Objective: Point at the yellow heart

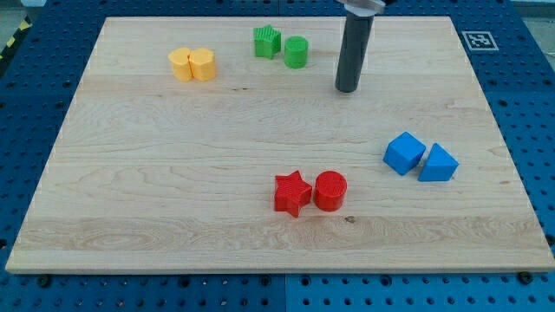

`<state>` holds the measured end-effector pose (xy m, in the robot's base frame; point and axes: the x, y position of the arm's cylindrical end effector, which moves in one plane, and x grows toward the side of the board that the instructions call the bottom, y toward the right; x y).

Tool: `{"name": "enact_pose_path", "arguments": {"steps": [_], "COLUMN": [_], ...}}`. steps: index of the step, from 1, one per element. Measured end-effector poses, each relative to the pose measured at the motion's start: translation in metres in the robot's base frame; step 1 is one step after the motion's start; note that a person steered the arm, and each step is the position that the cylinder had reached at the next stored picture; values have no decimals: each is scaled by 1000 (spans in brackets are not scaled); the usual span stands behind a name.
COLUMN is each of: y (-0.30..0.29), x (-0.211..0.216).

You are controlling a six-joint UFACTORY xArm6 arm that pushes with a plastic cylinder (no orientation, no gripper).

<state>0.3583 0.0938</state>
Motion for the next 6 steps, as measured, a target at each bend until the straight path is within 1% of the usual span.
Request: {"name": "enact_pose_path", "arguments": {"steps": [2,3,4,6], "y": [0,-31,-90,-221], "x": [0,5,23,31]}}
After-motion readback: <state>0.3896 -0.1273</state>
